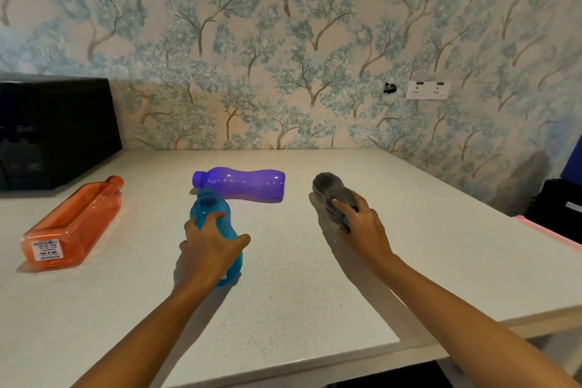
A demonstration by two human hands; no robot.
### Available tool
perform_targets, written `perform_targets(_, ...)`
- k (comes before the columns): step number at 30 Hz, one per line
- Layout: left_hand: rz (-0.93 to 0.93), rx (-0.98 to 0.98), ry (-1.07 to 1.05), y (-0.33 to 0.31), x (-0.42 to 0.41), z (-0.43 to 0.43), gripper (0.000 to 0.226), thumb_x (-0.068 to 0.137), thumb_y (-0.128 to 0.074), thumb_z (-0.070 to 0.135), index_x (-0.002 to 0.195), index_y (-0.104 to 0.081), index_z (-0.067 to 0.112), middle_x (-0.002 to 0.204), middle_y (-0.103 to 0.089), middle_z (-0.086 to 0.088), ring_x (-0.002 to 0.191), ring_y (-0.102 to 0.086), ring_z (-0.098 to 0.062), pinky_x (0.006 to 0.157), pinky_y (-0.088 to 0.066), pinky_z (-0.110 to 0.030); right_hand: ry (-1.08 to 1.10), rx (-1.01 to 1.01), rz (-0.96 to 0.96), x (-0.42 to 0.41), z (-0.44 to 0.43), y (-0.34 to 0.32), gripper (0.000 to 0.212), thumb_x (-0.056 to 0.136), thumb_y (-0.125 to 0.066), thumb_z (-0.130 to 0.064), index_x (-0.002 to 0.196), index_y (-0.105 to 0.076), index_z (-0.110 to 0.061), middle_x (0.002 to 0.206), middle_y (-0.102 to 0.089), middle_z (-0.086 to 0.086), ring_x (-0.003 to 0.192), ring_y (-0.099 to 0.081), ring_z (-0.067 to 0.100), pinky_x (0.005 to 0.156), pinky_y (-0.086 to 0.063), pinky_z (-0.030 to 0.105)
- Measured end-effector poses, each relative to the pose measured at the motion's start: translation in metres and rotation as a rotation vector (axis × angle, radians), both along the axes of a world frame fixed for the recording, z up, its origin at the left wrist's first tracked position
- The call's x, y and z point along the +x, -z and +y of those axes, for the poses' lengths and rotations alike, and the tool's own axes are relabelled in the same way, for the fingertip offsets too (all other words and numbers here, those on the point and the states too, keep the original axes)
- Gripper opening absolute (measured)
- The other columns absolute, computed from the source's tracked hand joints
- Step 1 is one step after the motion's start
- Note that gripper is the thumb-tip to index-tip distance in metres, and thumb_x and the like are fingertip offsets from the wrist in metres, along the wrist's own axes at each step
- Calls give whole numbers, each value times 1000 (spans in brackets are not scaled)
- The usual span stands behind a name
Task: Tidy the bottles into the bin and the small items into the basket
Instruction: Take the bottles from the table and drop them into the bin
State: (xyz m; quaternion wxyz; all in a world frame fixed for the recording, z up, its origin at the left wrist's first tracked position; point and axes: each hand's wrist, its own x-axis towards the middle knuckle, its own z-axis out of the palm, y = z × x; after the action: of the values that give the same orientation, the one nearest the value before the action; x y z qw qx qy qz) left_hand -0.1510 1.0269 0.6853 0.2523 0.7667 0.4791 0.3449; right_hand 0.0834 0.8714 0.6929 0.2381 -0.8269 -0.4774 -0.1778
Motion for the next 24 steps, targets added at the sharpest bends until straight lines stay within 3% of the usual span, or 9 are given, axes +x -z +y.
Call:
perform_targets(4,-74,47,81,0,1,-22,70,74,-72,45,134,-43,24,143,-33,-10,115,-50,-33,90,-49,-45,-21,32,-91,-15,-22,-1,51,89,-61,-6,138,-50,-15,149,-37,21,117,-54,42,96,-52,45)
perform_targets(10,-195,132,259,-6,1,-63,73,72,-78,33,135,-43,24,143,-30,-6,117,-49,-25,90,-51,-38,30,112,-300,-43,-66,5,61,74,-75,0,132,-58,-12,141,-47,25,111,-58,49,76,-58,52)
perform_targets(17,-359,154,553,-6,9,-114,79,66,-83,23,134,-43,32,142,-31,1,121,-43,-14,95,-46,-30,152,247,-362,-76,-126,15,58,77,-72,-4,132,-57,-15,144,-45,20,119,-55,44,87,-55,53)
perform_targets(24,-435,44,807,10,31,-181,79,64,-80,29,127,-40,54,138,-29,20,113,-44,7,87,-41,-11,290,422,-262,-104,-203,20,69,75,-76,-3,137,-50,-17,149,-39,12,130,-48,32,107,-40,40)
